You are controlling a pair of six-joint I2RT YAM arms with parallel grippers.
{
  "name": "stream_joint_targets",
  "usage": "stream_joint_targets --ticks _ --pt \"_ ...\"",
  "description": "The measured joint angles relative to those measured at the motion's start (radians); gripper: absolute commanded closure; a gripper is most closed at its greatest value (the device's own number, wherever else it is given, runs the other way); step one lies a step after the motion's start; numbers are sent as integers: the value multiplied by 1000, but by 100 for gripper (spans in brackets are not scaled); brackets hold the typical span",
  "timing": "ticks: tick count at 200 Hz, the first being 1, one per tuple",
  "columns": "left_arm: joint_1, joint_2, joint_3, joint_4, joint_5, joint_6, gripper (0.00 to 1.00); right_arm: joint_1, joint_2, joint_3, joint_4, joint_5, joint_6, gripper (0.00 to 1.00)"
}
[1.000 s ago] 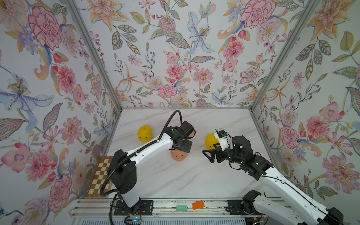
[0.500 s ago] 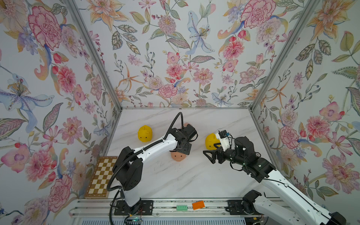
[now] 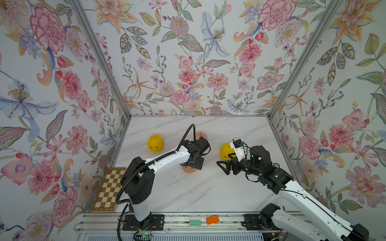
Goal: Open piggy banks
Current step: Adjust the piggy bank at the center of the board.
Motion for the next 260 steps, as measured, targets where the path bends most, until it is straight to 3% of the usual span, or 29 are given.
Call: stream_joint_targets --ticks 57,106,165,221,260 --pt "11 -55 -28 16 34 -15 23 0 6 -1 17 -3 0 1" --pt "30 -117 -67 56 84 -15 25 0 13 -13 23 -3 1 1" --pt "77 -257 -245 280 308 -19 25 0 23 -42 61 -38 28 1" --pt "182 -332 -489 584 541 -88 24 0 72 -79 130 -105 104 1" --pt "221 -357 -585 725 626 -124 10 0 150 -94 190 -127 174 2"
